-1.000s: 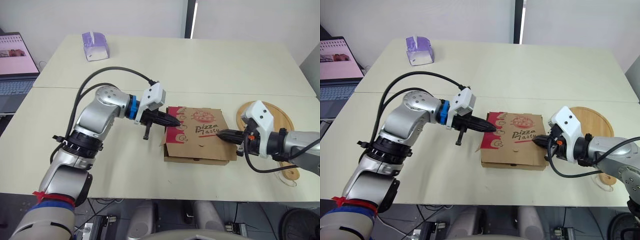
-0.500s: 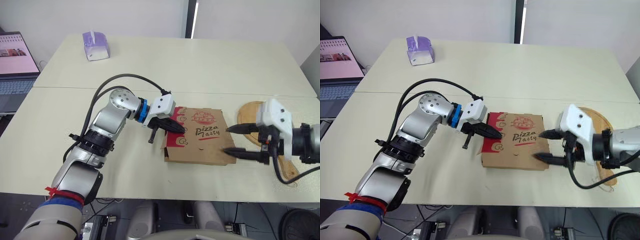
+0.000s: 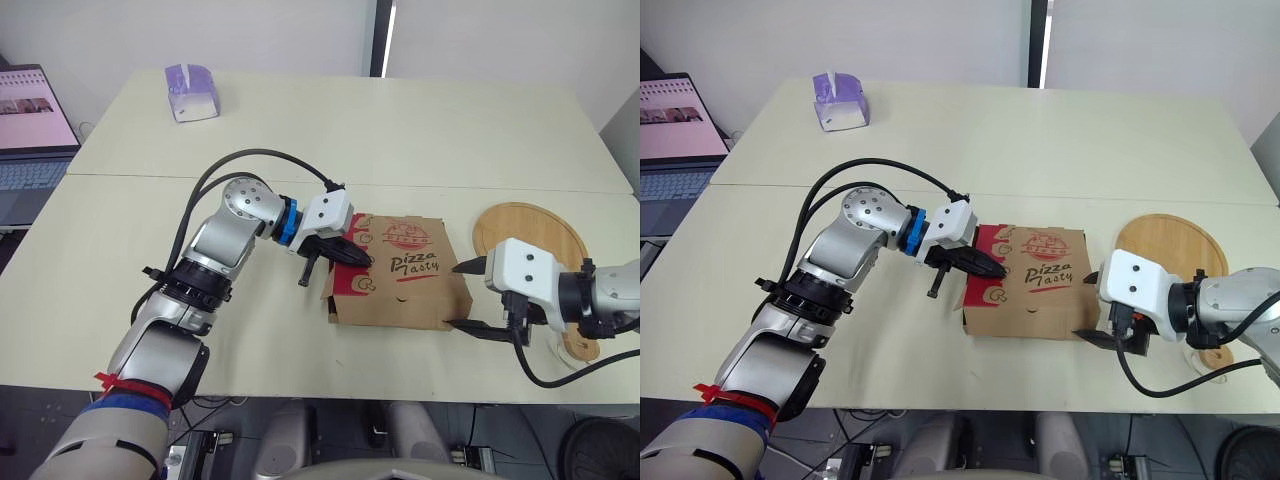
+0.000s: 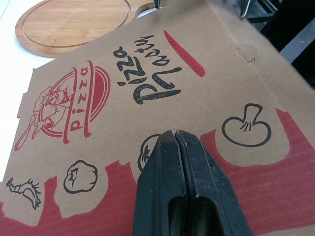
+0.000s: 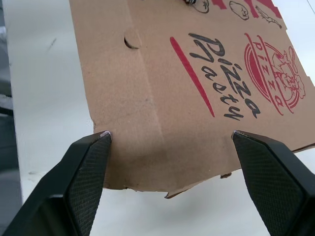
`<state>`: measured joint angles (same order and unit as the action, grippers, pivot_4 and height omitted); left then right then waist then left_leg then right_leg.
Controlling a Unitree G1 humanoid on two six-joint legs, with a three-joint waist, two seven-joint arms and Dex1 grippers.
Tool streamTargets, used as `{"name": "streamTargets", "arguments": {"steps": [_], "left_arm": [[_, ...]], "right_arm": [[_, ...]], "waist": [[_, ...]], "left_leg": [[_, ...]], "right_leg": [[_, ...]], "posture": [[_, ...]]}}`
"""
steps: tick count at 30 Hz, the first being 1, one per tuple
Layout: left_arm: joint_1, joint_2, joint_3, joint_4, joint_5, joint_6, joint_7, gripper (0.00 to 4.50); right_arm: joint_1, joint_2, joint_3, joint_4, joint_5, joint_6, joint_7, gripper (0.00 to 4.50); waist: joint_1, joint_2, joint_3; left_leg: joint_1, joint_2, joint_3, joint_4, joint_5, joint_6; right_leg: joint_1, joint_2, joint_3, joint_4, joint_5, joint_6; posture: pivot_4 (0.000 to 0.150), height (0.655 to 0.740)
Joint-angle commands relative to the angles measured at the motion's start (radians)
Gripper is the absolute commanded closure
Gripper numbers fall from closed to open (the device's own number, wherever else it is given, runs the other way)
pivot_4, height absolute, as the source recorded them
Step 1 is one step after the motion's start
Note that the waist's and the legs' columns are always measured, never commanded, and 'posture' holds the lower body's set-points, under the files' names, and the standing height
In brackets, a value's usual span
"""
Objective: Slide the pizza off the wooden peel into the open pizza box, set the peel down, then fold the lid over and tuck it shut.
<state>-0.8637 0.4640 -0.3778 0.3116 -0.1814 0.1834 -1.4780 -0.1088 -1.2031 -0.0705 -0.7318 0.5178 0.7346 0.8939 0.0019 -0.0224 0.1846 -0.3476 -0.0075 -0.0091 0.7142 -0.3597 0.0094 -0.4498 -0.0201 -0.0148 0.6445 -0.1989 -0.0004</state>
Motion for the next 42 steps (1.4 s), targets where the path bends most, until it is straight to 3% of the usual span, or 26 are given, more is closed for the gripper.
{"name": "streamTargets", "arguments": {"steps": [1,17,29,36,41,42], "left_arm": [[-0.013,-0.001,0.011,-0.022,-0.005,-0.006,-0.017,4.5],[-0.001,-0.005,-0.006,-0.059,-0.003,-0.023,-0.064,4.5],[0.052,0.032,-0.033,-0.084,0.04,-0.07,-0.085,4.5],[0.053,0.035,-0.026,-0.08,0.046,-0.07,-0.076,4.5],[0.052,0.036,-0.024,-0.076,0.048,-0.072,-0.075,4.5],[0.052,0.037,-0.023,-0.076,0.048,-0.071,-0.075,4.5]], "right_arm": [[-0.022,0.016,0.023,0.008,-0.067,-0.054,-0.011,0.29],[-0.13,0.175,0.07,0.008,-0.102,0.049,-0.128,0.29],[-0.052,0.233,0.116,-0.073,-0.15,0.085,-0.2,0.29],[-0.02,0.251,-0.119,-0.076,0.006,0.138,-0.141,0.29],[-0.014,0.182,-0.301,0.081,0.067,0.197,-0.075,0.29],[0.015,0.161,-0.298,0.1,0.035,0.173,-0.066,0.66]], "waist": [[0.0,0.0,0.0],[-0.002,0.0,0.0],[-0.004,0.0,0.0],[-0.002,0.0,0.0],[0.0,0.0,0.0],[0.0,0.0,0.0]], "left_leg": [[0.0,0.0,0.0,0.0,0.0,0.0],[0.0,0.0,0.0,0.001,0.0,0.0],[0.001,0.001,0.002,0.001,0.0,0.0],[0.001,0.0,0.002,0.001,0.0,0.0],[0.002,0.0,0.001,0.001,0.0,0.0],[0.002,0.0,0.0,0.001,0.0,0.0]], "right_leg": [[0.0,0.0,0.0,0.0,0.0,0.0],[0.0,0.0,0.0,0.001,0.0,0.0],[0.0,0.001,0.002,0.002,0.0,0.0],[0.0,0.001,0.001,0.001,0.0,0.0],[0.003,0.001,0.001,0.001,0.0,0.0],[0.003,0.001,0.001,0.001,0.0,0.0]], "posture": [[0.15,0.7192],[0.15,0.7192],[0.15,0.7192],[0.15,0.7192],[0.15,0.7192],[0.15,0.7192]]}}
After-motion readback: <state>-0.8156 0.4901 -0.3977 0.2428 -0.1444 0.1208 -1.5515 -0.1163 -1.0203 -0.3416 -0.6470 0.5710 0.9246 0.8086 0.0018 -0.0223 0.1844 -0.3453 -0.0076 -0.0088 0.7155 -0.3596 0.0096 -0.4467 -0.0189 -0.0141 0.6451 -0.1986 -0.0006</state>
